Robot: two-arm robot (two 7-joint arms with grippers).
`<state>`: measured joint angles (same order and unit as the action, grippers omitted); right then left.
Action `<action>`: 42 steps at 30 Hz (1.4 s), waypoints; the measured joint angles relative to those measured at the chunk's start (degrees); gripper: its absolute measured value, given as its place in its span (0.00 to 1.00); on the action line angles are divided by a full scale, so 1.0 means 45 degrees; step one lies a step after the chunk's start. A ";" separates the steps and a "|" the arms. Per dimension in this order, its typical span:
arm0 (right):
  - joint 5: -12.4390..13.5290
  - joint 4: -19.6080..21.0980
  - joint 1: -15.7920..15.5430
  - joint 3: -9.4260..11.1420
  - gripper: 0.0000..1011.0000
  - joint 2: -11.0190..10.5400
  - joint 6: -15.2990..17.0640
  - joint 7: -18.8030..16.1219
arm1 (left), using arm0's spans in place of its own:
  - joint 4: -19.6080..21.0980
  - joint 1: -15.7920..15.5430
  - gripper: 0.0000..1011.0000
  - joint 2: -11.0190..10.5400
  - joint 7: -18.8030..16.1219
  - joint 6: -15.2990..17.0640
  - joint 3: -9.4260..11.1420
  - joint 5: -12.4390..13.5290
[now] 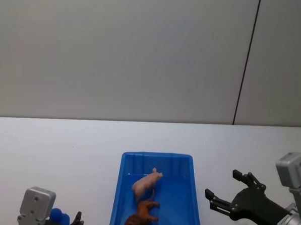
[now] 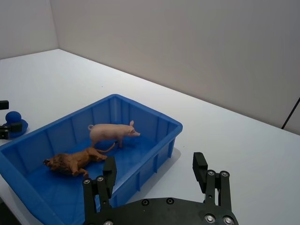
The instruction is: Pick up the two dolls from the table and place them into the box.
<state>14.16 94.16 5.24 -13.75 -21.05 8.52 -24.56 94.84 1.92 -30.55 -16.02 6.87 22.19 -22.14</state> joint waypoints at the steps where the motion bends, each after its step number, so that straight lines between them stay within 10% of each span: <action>1: 0.0000 0.0001 0.0000 0.0001 0.99 0.0000 0.0000 0.0000 | -0.0013 0.0010 0.99 0.0002 -0.0003 0.0005 -0.0004 0.0002; 12: 0.0000 0.0001 0.0000 0.0000 0.99 0.0000 0.0000 0.0000 | -0.0339 0.0059 0.95 0.0122 0.0086 0.0105 -0.0061 0.0158; 25: 0.0000 0.0000 -0.0001 0.0000 0.99 0.0000 0.0002 0.0000 | -0.0778 -0.0082 0.57 0.0327 0.0536 -0.0072 -0.0144 0.0492; 42: 0.0000 0.0000 0.0000 0.0000 0.99 0.0000 0.0002 0.0000 | -0.0648 -0.0756 0.44 0.0856 0.2012 -0.0642 -0.0141 0.1520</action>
<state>14.15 94.16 5.24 -13.75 -21.05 8.54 -24.56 91.93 -1.48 -26.69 -6.97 3.99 21.55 -15.30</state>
